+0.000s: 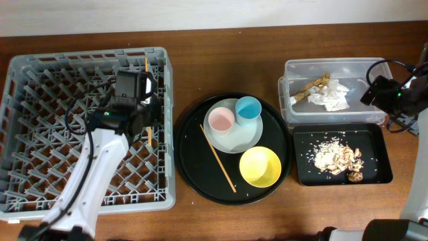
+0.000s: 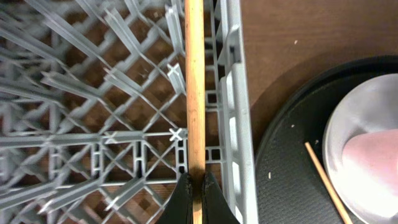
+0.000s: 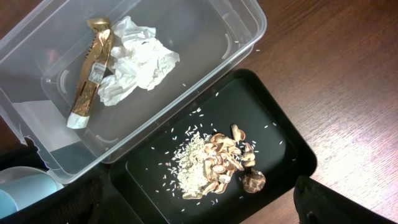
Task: Sort waste into correct bins and load items into the dishwasher rack
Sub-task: 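Place chopstick into the dish rack with left gripper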
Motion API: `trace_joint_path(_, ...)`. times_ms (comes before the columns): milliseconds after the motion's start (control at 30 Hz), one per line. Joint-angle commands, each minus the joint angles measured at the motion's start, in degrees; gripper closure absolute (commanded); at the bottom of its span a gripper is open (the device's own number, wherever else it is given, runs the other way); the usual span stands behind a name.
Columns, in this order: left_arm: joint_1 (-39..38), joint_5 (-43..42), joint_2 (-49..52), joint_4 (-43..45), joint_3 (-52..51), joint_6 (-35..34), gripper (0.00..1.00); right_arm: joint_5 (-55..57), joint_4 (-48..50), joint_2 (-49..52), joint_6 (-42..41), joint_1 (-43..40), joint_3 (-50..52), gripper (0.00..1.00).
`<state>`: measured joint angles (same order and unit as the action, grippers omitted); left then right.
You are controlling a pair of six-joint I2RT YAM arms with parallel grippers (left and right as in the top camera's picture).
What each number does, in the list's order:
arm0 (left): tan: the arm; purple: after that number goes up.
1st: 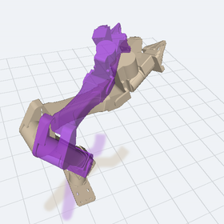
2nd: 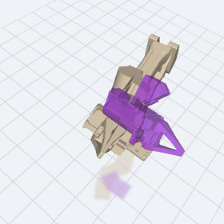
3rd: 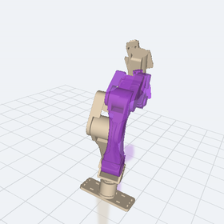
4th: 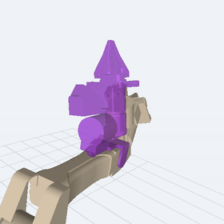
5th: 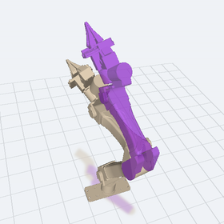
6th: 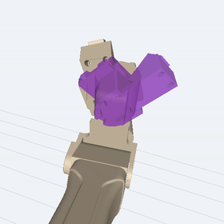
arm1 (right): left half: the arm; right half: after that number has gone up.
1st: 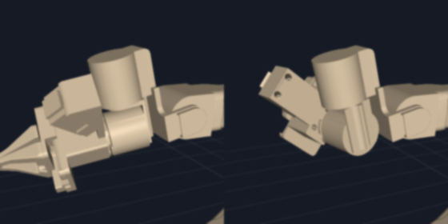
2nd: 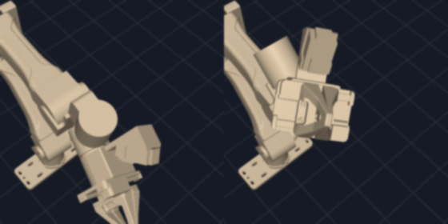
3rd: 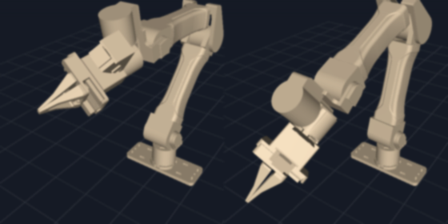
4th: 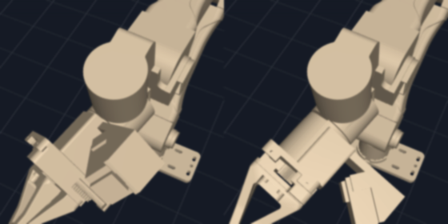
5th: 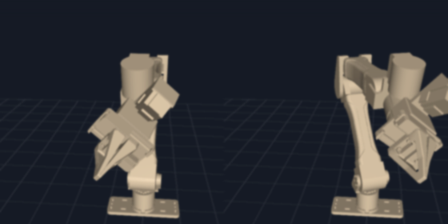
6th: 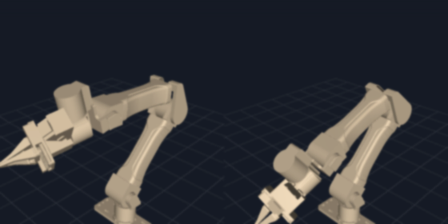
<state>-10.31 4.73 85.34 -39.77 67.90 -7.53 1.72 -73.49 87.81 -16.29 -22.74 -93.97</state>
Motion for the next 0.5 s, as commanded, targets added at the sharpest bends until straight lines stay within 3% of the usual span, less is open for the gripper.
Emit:
trace_joint_path(0, 1.01, -7.37, 4.15, 0.74, 0.50, 0.50, 1.00, 0.92, -0.04, -0.28, -0.02, -0.15, -0.81, 0.01)
trace_joint_path(267, 1.01, -8.81, 10.34, 0.83, 0.50, -4.85, 1.00, 0.94, -0.04, -0.28, -0.02, -0.15, -0.81, 0.01)
trace_joint_path(300, 1.01, -8.79, 10.75, 0.83, 0.50, -4.85, 0.94, 0.92, -0.04, -0.28, -0.02, -0.15, -0.81, 0.01)
trace_joint_path(367, 1.03, -8.37, 10.69, 0.79, 0.59, -4.83, 0.66, 0.92, -0.04, -0.28, -0.02, -0.15, -0.81, 0.01)
trace_joint_path(400, 1.01, -8.39, 10.62, 0.74, 0.81, -4.83, 0.57, 0.92, -0.04, -0.28, -0.02, -0.15, -0.81, 0.01)
trace_joint_path(467, 1.01, -8.41, 10.14, 0.02, 2.47, -4.85, 0.56, 0.92, -0.04, -0.28, -0.02, -0.15, -0.81, 0.01)
